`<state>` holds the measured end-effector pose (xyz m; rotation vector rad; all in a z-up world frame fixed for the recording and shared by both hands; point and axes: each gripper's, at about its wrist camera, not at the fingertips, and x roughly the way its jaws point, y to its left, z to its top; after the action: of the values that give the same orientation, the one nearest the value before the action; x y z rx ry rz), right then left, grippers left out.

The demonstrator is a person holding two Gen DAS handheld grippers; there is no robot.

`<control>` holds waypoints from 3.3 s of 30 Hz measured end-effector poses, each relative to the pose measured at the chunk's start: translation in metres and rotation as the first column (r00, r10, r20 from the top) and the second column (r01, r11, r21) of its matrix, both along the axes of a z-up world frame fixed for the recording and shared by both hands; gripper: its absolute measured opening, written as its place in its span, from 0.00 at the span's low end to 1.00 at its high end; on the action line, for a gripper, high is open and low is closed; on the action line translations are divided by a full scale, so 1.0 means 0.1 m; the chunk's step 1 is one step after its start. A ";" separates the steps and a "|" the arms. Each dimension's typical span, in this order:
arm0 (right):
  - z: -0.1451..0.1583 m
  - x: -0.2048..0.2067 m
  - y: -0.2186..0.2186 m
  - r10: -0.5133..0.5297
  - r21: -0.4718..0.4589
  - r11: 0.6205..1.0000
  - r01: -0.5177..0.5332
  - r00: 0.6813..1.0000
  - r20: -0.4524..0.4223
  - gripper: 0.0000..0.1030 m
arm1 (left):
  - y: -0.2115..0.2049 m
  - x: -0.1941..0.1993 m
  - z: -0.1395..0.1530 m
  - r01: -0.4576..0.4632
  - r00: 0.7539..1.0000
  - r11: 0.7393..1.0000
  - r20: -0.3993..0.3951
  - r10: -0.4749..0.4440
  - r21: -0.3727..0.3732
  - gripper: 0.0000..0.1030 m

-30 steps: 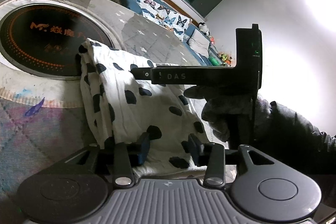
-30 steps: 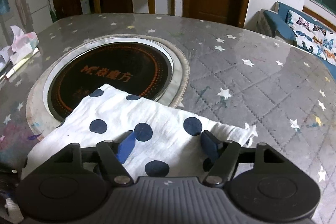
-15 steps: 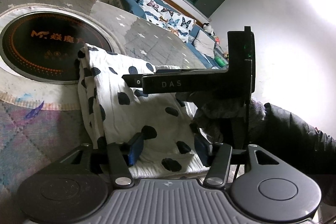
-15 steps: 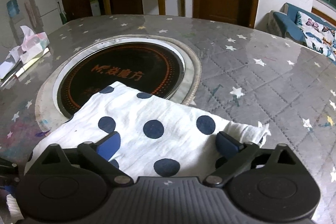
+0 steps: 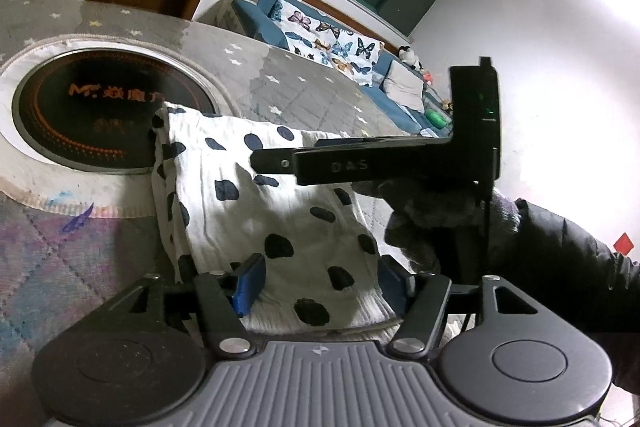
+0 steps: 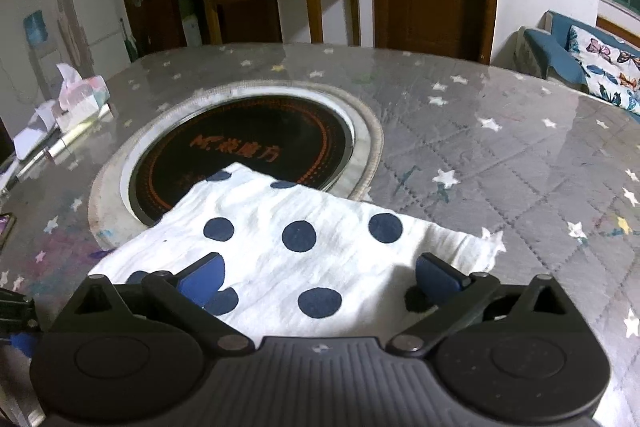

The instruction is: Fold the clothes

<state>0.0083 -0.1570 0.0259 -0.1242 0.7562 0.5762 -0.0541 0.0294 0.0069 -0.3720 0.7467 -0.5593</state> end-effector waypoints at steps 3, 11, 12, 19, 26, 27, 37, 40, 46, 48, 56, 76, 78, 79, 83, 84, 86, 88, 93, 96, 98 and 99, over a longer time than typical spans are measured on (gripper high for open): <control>0.08 -0.06 -0.12 -0.026 0.042 0.999 0.025 0.999 0.026 1.00 | -0.04 -0.04 0.04 -0.004 1.000 1.000 0.016 0.004 0.015 0.69; 0.27 -0.28 -0.39 -0.089 0.135 0.988 0.076 0.992 0.094 1.00 | -0.13 -0.16 0.17 -0.033 0.996 0.998 0.081 0.029 0.056 0.95; 0.29 -0.31 -0.41 -0.091 0.138 0.987 0.077 0.991 0.101 1.00 | -0.14 -0.17 0.19 -0.041 0.995 0.997 0.089 0.035 0.060 0.97; 0.36 -0.50 -0.51 -0.101 0.180 0.981 0.072 0.983 0.155 1.00 | -0.20 -0.26 0.30 -0.078 0.989 0.994 0.134 0.067 0.079 1.00; 0.44 -0.68 -0.67 -0.112 0.263 0.963 0.058 0.975 0.195 1.00 | -0.30 -0.32 0.37 -0.086 0.984 0.991 0.166 0.069 0.099 1.00; 0.46 -0.70 -0.69 -0.108 0.275 0.960 0.051 0.975 0.196 1.00 | -0.32 -0.33 0.38 -0.086 0.983 0.991 0.170 0.068 0.100 1.00; 0.48 -0.84 -0.75 -0.082 0.257 0.966 0.034 0.980 0.179 1.00 | -0.30 -0.48 0.29 -0.112 0.982 0.973 0.174 0.077 0.200 1.00; 0.47 -0.83 -0.71 -0.078 0.249 0.968 0.034 0.983 0.169 1.00 | -0.26 -0.50 0.25 -0.113 0.983 0.974 0.167 0.080 0.197 1.00; 0.44 -0.74 -0.56 -0.073 0.218 0.975 0.041 0.987 0.141 1.00 | -0.18 -0.49 0.19 -0.088 0.984 0.981 0.166 0.059 0.175 1.00; 0.44 -0.71 -0.51 -0.070 0.207 0.977 0.041 0.988 0.137 1.00 | -0.15 -0.49 0.17 -0.071 0.985 0.983 0.166 0.042 0.171 1.00; 0.40 -0.60 -0.34 -0.052 0.176 0.984 0.032 0.992 0.113 1.00 | -0.04 -0.51 0.09 -0.027 0.986 0.982 0.166 -0.005 0.187 1.00; 0.29 -0.57 -0.63 -0.087 0.242 0.968 0.064 0.992 0.088 1.00 | -0.23 -0.57 -0.05 0.037 0.987 0.936 0.131 -0.088 0.351 1.00; 0.28 -0.58 -0.65 -0.091 0.250 0.966 0.067 0.992 0.087 1.00 | -0.25 -0.56 -0.06 0.032 0.987 0.930 0.133 -0.086 0.365 1.00; 0.27 -0.58 -0.66 -0.094 0.254 0.965 0.070 0.992 0.085 1.00 | -0.25 -0.56 -0.07 0.026 0.987 0.928 0.135 -0.083 0.373 1.00; 0.27 -0.59 -0.69 -0.101 0.264 0.962 0.075 0.991 0.087 1.00 | -0.25 -0.54 -0.07 0.007 0.988 0.922 0.141 -0.066 0.388 1.00; 0.27 -0.60 -0.69 -0.101 0.265 0.961 0.075 0.991 0.088 1.00 | -0.25 -0.54 -0.07 0.001 0.988 0.921 0.143 -0.062 0.390 1.00; 0.26 -0.61 -0.70 -0.103 0.268 0.961 0.076 0.991 0.090 1.00 | -0.24 -0.54 -0.07 -0.005 0.987 0.920 0.147 -0.058 0.391 1.00; 0.26 -0.62 -0.72 -0.106 0.264 0.961 0.079 0.990 0.089 1.00 | -0.24 -0.52 -0.08 -0.008 0.988 0.919 0.145 -0.054 0.394 1.00; 0.25 -0.61 -0.76 -0.115 0.265 0.960 0.090 0.990 0.081 1.00 | -0.24 -0.52 -0.11 -0.025 0.989 0.908 0.146 -0.040 0.419 1.00; 0.27 -0.62 -0.72 -0.090 0.257 0.964 0.069 0.994 0.069 1.00 | -0.21 -0.53 -0.14 -0.028 0.990 0.905 0.136 -0.033 0.424 1.00; 0.30 -0.66 -0.63 -0.033 0.238 0.971 0.016 0.997 0.070 1.00 | -0.20 -0.52 -0.17 -0.034 0.991 0.902 0.128 -0.024 0.430 1.00; 0.32 -0.70 -0.57 0.004 0.227 0.974 -0.020 0.998 0.067 1.00 | -0.20 -0.52 -0.18 -0.037 0.992 0.901 0.125 -0.019 0.432 1.00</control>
<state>-0.0615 -0.2138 0.0575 0.0636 0.6206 0.6630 -0.1057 0.0095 -0.0109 0.0755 0.7229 -0.3879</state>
